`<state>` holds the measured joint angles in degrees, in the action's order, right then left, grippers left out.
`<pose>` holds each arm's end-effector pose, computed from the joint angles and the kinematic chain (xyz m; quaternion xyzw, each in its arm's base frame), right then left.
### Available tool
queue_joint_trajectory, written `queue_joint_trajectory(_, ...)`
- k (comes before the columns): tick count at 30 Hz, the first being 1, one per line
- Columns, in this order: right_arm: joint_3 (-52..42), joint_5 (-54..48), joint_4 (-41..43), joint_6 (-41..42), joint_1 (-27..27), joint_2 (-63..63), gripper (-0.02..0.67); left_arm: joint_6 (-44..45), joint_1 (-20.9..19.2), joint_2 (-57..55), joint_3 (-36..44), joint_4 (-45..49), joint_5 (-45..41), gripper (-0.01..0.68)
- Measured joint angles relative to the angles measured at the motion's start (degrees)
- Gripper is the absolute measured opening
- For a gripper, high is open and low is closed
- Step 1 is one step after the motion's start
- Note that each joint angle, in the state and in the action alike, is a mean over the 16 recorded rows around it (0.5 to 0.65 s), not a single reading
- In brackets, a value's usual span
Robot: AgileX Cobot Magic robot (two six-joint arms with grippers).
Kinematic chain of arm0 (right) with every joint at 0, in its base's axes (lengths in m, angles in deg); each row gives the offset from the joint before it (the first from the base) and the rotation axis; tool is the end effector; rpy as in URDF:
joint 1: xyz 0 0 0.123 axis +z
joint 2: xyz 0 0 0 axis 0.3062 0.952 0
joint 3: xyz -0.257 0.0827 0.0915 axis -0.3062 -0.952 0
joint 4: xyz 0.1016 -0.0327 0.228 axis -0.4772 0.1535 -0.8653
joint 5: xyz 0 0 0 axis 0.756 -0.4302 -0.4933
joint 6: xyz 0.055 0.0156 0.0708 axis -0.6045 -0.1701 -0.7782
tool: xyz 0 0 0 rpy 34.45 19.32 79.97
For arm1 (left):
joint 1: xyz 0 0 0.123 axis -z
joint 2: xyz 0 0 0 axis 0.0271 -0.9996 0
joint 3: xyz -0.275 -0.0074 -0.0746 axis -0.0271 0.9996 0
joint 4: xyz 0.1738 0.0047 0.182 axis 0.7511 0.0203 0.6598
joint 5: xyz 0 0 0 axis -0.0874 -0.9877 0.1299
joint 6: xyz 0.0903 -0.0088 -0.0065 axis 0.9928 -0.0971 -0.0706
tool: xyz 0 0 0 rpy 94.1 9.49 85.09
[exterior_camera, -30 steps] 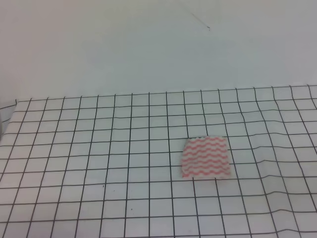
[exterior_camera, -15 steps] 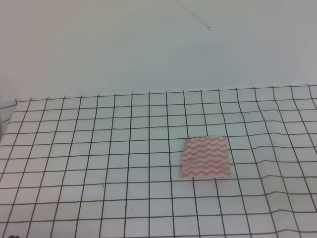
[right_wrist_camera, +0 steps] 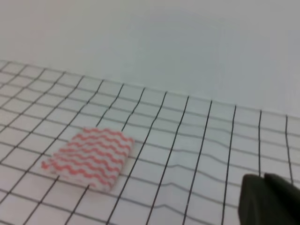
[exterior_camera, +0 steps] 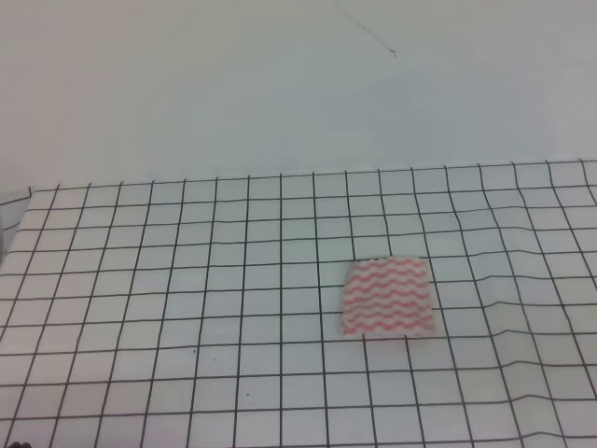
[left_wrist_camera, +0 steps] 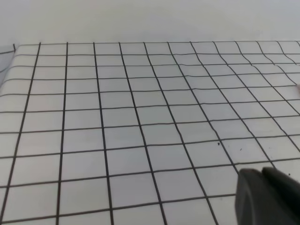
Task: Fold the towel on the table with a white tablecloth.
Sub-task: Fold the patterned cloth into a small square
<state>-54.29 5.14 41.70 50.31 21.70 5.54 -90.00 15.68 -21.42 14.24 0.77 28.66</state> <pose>0.0774 0.0204 0.2434 -0.1241 0.7676 0.0481 0.6270 0.0505 -0.0170 0.1826 0.0372 0.7724 -0.1546 0.6150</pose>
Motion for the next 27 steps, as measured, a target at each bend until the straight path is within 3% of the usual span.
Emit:
queue_joint_trajectory(6,-1.31,-0.26,0.66,0.03,0.01,-8.61,-0.001,-0.01,0.01,-0.01,0.00,0.00,0.01,-0.001)
queue_joint_trajectory(12,-3.04,0.75,7.30,-0.04,0.05,-15.35,-0.001,-0.07,0.01,-0.02,0.00,0.00,-0.38,-0.001)
queue_joint_trajectory(21,-8.12,12.96,15.26,-2.06,0.66,-17.45,-0.001,-0.15,0.01,-0.04,-0.33,-0.07,-1.06,-0.002)
queue_joint_trajectory(27,-11.19,17.86,14.36,-5.02,2.76,-17.45,-0.001,-0.15,0.01,-0.04,-0.55,-0.08,-1.15,-0.002)
